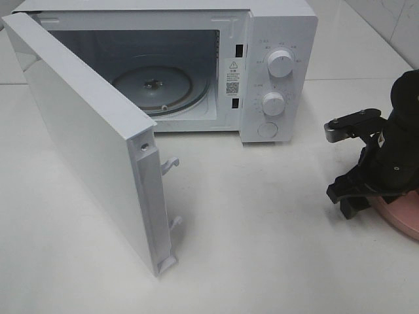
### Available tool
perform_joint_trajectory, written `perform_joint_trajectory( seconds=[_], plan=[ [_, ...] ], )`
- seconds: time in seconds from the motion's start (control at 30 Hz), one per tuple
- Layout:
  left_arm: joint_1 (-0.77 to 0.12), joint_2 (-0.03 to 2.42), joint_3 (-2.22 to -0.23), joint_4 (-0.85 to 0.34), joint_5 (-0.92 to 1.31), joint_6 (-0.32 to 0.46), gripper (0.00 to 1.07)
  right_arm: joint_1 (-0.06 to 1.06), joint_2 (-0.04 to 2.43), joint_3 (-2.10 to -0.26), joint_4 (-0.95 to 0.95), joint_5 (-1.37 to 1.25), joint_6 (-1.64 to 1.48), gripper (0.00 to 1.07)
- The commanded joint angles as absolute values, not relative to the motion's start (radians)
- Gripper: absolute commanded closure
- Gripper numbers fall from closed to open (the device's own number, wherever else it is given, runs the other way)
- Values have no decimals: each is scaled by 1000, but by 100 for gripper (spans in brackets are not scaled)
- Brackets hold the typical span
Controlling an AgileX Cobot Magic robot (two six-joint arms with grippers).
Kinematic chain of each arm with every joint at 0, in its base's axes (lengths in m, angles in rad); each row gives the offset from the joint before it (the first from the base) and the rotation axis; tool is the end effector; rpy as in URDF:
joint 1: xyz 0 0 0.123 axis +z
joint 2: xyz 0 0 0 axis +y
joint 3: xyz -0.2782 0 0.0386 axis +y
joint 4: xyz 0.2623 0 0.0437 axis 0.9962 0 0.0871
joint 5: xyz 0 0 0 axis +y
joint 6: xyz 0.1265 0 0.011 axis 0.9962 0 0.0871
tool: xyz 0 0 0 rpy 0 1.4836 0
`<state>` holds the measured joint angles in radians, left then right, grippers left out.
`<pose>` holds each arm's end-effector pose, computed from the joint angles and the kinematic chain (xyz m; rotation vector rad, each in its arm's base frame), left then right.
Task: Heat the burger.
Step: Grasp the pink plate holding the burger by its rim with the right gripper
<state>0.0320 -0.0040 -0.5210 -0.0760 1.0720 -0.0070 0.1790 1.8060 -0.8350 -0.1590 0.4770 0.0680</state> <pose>0.0405 -0.0072 0.2736 -0.0344 2.0288 -0.0749 0.3101 0.0467 0.0690 -0.3565 2.8998 -0.0895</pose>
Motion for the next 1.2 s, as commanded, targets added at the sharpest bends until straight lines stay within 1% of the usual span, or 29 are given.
perform_joint_trajectory(
  seconds=[0.03,0.07,0.1,0.13,0.17,0.2,0.23,0.27,0.3,0.33,0.37,0.8,0.97,1.2],
  plan=[
    [35,-11,-516,-80,1072,-8,7,175,1819,-836,-172,482,79,53],
    [35,-11,-516,-80,1072,-8,7,175,1824,-836,-174,483,81,58],
    [35,-11,-516,-80,1072,-8,7,175,1833,-836,-174,484,88,68],
    [35,-11,-516,-80,1072,-8,7,175,1833,-836,-174,484,88,68],
    [35,-11,-516,-80,1072,-8,7,175,1840,-836,-174,485,97,81],
    [35,-11,-516,-80,1072,-8,7,175,1840,-836,-174,485,97,81],
    [35,-11,-516,-80,1072,-8,7,175,1842,-836,-174,485,98,87],
    [35,-11,-516,-80,1072,-8,7,175,1846,-836,-175,484,98,98],
    [35,-11,-516,-80,1072,-8,7,175,1846,-836,-175,484,98,98],
    [35,-11,-516,-80,1072,-8,7,175,1847,-836,-180,484,98,104],
    [35,-11,-516,-80,1072,-8,7,175,1848,-836,-196,484,104,107],
    [35,-11,-516,-80,1072,-8,7,178,1840,-836,-351,547,246,107],
    [35,-11,-516,-80,1072,-8,7,178,1819,-836,-380,579,282,107],
    [35,-11,-516,-80,1072,-8,7,233,1754,-836,-514,666,398,107]
  ],
)
